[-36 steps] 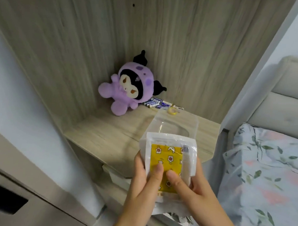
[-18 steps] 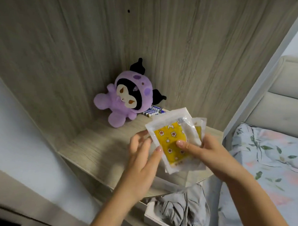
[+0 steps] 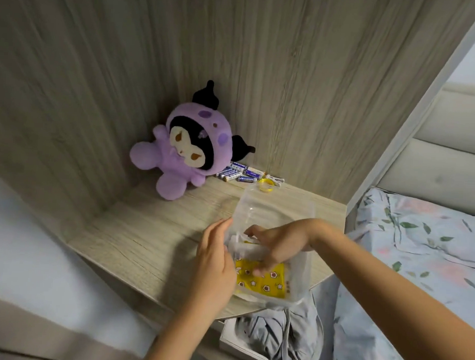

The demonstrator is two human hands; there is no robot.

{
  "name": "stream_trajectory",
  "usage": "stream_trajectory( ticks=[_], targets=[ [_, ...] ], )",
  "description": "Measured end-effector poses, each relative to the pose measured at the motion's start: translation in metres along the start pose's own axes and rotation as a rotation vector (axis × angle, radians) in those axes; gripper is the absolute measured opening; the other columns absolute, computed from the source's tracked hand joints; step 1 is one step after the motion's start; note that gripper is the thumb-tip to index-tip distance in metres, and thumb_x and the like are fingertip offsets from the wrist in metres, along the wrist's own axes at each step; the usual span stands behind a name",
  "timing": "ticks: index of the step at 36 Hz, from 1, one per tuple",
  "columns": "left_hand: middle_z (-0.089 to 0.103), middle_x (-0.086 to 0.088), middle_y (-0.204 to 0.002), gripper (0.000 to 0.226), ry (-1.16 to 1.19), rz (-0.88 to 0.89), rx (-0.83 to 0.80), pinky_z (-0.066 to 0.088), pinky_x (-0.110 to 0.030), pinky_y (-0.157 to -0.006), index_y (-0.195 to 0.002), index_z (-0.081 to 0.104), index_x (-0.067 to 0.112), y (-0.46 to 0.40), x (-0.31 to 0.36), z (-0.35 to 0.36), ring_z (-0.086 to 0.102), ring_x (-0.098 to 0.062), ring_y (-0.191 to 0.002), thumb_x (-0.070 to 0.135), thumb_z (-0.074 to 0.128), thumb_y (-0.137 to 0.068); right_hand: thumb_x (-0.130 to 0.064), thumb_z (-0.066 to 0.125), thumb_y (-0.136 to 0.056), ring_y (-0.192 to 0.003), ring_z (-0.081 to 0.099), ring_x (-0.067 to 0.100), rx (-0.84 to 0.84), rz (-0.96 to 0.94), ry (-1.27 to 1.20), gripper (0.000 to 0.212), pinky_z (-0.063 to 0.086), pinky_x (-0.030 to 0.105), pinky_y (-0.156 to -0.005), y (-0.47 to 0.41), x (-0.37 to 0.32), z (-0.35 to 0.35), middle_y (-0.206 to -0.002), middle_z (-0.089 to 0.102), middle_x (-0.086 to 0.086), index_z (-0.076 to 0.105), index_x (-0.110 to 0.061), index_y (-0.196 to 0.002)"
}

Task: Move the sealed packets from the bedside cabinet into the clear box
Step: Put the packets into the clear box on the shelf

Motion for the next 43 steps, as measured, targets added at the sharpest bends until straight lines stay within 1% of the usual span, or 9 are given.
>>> stream_trajectory(
  ticks=[6,10,13,17,21,25,35,40,43],
  targets=[
    [0.031,0.016,-0.136,0.051,0.075,-0.041,-0.029,0.019,0.012,-0.087,-0.137,0.041,0.024,0.001,-0.002,0.000,0.032,0.005,-0.124,-0.004,0.035,-0.095,-0.054,0.056,-0.087,-0.126,0.047,0.020,0.330,-0.016,-0.034,0.074,0.038,0.027,-0.102,-0.002,0.003,-0.013,-0.142,0.046,0.002,0.026,-0.019,-0.145],
    [0.032,0.014,-0.137,0.054,0.107,-0.060,-0.011,0.021,0.011,-0.087,-0.136,0.043,0.024,0.002,-0.003,0.000,0.034,0.005,-0.122,-0.008,0.033,-0.094,-0.039,0.049,-0.095,-0.101,0.056,0.028,0.550,-0.051,0.261,0.024,0.039,0.028,-0.078,-0.008,-0.002,-0.010,-0.115,0.064,0.010,0.058,-0.021,-0.082],
    [0.032,0.015,-0.135,0.054,0.121,-0.068,-0.006,0.021,0.011,-0.086,-0.137,0.042,0.023,0.002,-0.003,0.001,0.033,0.005,-0.122,-0.008,0.033,-0.094,-0.021,0.044,-0.096,-0.099,0.058,0.029,0.628,-0.162,0.280,0.023,0.044,0.034,-0.083,-0.007,-0.008,0.005,-0.107,0.066,0.012,0.063,-0.010,-0.094],
    [0.032,0.018,-0.134,0.054,0.181,-0.109,-0.028,0.024,0.011,-0.083,-0.138,0.040,0.028,0.001,-0.005,0.003,0.032,0.007,-0.120,-0.005,0.033,-0.095,-0.008,0.042,-0.093,-0.090,0.053,0.025,0.520,-0.198,0.299,0.017,0.046,0.035,-0.084,-0.004,-0.005,0.012,-0.100,0.061,0.009,0.058,-0.015,-0.094],
    [0.032,0.014,-0.145,0.056,0.194,-0.127,-0.055,0.023,0.005,-0.094,-0.141,0.037,0.029,0.001,-0.006,0.004,0.029,0.009,-0.124,-0.004,0.029,-0.097,-0.039,0.054,-0.093,-0.120,0.050,0.026,0.476,-0.091,0.349,0.048,0.042,0.034,-0.099,0.019,0.004,-0.007,-0.127,0.054,0.009,0.047,-0.020,-0.136],
    [0.031,0.011,-0.151,0.056,0.202,-0.138,-0.059,0.023,-0.010,-0.103,-0.141,0.036,0.033,0.001,-0.005,0.004,0.029,0.007,-0.126,-0.002,0.029,-0.098,-0.056,0.067,-0.078,-0.105,0.057,0.023,0.285,0.042,0.596,0.064,0.049,0.034,-0.089,0.027,0.007,0.003,-0.116,0.062,0.006,0.056,-0.013,-0.123],
    [0.035,0.005,-0.149,0.050,0.215,-0.179,-0.067,0.035,-0.022,-0.104,-0.142,0.037,0.027,-0.012,-0.011,-0.004,0.039,-0.002,-0.121,0.002,0.028,-0.101,-0.047,0.065,-0.082,-0.080,0.049,0.022,0.388,-0.106,0.551,0.039,0.038,0.032,-0.064,0.015,-0.007,0.013,-0.089,0.058,0.007,0.035,-0.025,-0.071],
    [0.037,0.006,-0.148,0.053,0.187,-0.171,-0.077,0.028,-0.010,-0.100,-0.144,0.037,0.023,-0.015,-0.009,-0.004,0.034,0.003,-0.122,-0.003,0.027,-0.099,-0.063,0.045,-0.088,-0.129,0.038,0.031,0.414,-0.026,0.481,0.065,0.034,0.041,-0.106,0.011,-0.002,-0.005,-0.133,0.048,0.013,0.041,-0.019,-0.136],
    [0.038,0.006,-0.148,0.054,0.188,-0.173,-0.054,0.028,-0.010,-0.101,-0.142,0.038,0.024,-0.015,-0.010,-0.003,0.037,-0.001,-0.129,-0.005,0.027,-0.098,-0.055,0.040,-0.094,-0.132,0.039,0.031,0.499,0.023,0.338,0.065,0.034,0.037,-0.104,0.012,-0.002,-0.020,-0.142,0.042,0.014,0.033,-0.014,-0.145]
  ],
)
Point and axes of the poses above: each hand's wrist, its own y-axis away from the middle knuckle, its own z-axis out of the palm, x = y × z, the point moved 6 cm from there along -y, towards the middle knuckle
